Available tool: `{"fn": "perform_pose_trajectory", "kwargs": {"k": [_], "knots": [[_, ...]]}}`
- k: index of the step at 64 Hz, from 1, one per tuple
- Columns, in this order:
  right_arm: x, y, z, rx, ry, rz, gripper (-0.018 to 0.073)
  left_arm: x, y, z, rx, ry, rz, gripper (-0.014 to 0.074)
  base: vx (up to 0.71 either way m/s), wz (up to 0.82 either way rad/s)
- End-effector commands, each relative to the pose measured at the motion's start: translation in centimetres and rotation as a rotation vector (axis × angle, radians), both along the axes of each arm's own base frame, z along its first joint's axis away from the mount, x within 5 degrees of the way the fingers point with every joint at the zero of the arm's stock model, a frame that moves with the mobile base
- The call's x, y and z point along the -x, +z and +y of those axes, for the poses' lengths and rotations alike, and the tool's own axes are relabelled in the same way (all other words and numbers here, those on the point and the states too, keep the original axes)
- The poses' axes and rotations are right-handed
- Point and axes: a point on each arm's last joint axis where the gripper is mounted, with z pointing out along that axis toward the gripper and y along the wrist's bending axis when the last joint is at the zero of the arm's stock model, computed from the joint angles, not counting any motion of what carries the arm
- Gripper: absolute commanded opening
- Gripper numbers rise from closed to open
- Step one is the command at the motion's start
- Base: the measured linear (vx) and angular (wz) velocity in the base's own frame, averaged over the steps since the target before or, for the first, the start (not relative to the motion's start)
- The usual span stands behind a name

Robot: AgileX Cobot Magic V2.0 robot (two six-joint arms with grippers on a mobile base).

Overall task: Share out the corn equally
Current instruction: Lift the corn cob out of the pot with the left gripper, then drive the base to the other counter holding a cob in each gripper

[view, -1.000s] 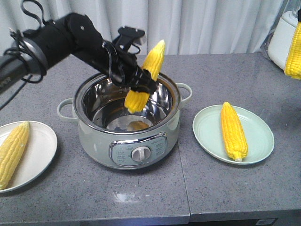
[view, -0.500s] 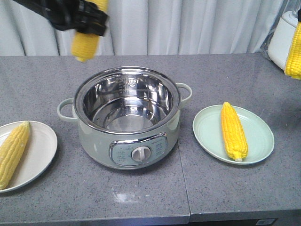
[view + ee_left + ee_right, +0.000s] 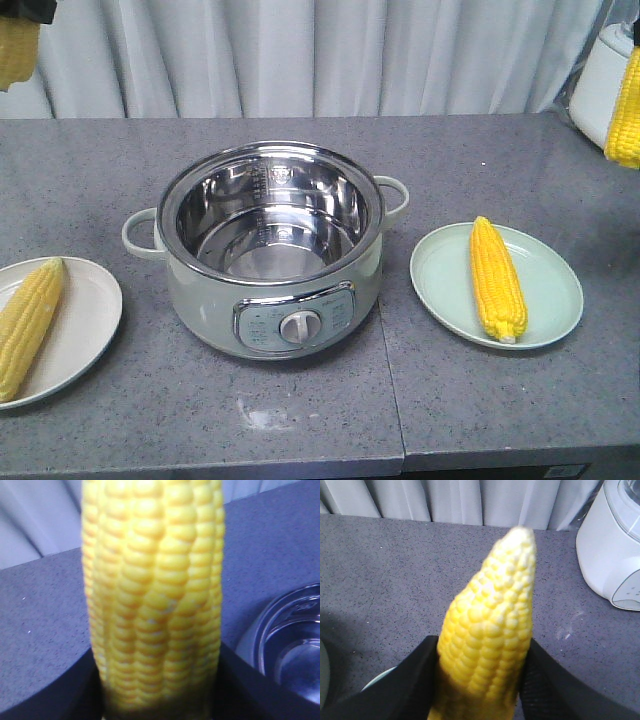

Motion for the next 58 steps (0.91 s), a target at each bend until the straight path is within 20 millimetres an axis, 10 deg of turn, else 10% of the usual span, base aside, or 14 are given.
{"fn": "perform_pose_trajectory", "kwargs": {"k": [1, 58], "knots": [[1.3, 2.7, 0.2, 0.006, -0.014, -0.129, 0.0216, 1.4, 2.0, 0.5, 0.022, 0.051, -0.096, -0.0006, 0.00, 0.00], [1.3, 2.7, 0.2, 0.006, -0.014, -0.129, 0.0216, 0.8, 0.8, 0.4, 0.029, 0.060, -0.069, -0.0006, 0.00, 0.00]]}}
